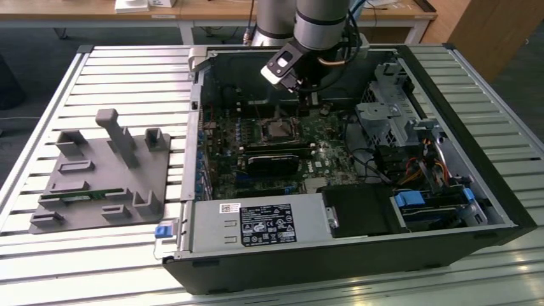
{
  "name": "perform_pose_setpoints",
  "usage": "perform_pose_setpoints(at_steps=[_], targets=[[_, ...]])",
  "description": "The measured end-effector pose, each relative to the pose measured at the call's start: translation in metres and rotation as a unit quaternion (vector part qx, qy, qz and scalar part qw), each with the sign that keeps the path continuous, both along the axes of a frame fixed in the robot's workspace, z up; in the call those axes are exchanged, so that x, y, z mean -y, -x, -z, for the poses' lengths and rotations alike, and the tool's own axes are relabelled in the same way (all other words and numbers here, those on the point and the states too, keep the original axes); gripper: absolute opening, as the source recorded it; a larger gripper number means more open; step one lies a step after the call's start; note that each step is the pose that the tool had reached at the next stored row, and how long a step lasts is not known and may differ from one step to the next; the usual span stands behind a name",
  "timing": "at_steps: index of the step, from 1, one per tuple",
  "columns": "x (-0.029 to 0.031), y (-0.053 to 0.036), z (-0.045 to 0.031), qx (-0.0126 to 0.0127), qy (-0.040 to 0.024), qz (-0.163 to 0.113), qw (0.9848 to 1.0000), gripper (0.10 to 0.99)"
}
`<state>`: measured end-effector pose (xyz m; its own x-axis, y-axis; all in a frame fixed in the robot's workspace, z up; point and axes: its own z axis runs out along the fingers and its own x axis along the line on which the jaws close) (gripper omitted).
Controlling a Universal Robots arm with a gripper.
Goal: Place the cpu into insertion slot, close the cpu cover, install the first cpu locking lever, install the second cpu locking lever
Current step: 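Close the cpu cover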
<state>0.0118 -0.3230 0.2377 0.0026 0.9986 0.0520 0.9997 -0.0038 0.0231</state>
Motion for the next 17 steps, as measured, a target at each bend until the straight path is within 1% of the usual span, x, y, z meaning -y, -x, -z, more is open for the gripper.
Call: perform_pose_setpoints(at_steps=[2,7,9,13,17], targets=[[0.0004,0.0006,0.0005,0.0,0.0,0.0,1.0,0.11],[0.0016,0.0126,0.0036,0.0,0.0,0.0,1.0,0.11],[0.0027,0.016,0.0048,-0.0001,0.0001,0.0,1.0,0.11],[0.0072,0.0196,0.0095,0.0,-0.0001,0.0,1.0,0.11],[0.0078,0.0284,0.0136,-0.0001,-0.0001,0.0,1.0,0.11]])
